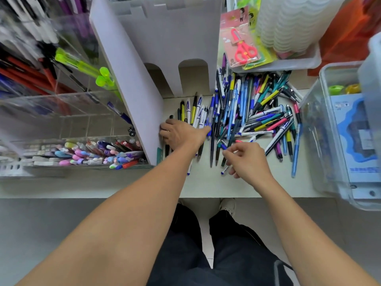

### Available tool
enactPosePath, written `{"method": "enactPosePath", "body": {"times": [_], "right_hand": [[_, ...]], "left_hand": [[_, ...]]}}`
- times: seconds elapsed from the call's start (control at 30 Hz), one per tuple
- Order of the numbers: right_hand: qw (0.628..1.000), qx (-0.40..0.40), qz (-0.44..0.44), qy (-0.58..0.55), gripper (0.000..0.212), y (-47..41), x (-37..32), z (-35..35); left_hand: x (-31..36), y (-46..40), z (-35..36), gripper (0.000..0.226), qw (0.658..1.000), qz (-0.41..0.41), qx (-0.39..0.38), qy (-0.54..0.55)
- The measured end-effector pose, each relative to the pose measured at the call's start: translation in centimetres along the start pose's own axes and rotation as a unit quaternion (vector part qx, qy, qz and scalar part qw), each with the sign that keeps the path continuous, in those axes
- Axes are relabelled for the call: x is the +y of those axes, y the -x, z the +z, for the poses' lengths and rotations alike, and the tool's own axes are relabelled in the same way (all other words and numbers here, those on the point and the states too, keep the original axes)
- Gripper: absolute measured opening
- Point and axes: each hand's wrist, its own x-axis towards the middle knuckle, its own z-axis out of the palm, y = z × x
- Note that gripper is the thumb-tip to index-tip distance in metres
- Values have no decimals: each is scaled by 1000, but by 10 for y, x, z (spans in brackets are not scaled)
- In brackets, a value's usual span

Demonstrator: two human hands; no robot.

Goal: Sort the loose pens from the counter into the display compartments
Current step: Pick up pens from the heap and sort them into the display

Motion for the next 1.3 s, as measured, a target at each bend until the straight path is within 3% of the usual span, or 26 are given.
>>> {"method": "enactPosePath", "body": {"times": [0.23, 0.4, 0.47, 0.63, 0.93, 1.1, 1.3], "right_hand": [[1000, 5, -3, -28, 12, 6, 23, -11], [999, -19, -20, -23, 10, -3, 22, 3], [999, -32, -30, -13, 11, -8, 19, 11], [998, -39, -44, 25, 14, -25, 7, 29], [998, -32, -45, 41, 17, -29, -4, 34], [999, -25, -28, 0, 16, -18, -6, 34], [1000, -20, -12, -16, 18, -18, -10, 34]], "left_hand": [[-8, -29, -9, 91, 999, 42, -31, 13], [-8, -17, -2, 115, 996, 57, -36, -56], [-5, -14, 3, 114, 996, 71, -20, -51], [1, -17, 8, 87, 994, 94, -37, 33], [5, -24, 0, 38, 989, 116, -95, 18], [3, -24, -8, 27, 987, 96, -122, 47], [-11, -13, -13, 9, 970, 11, -174, 170]]}}
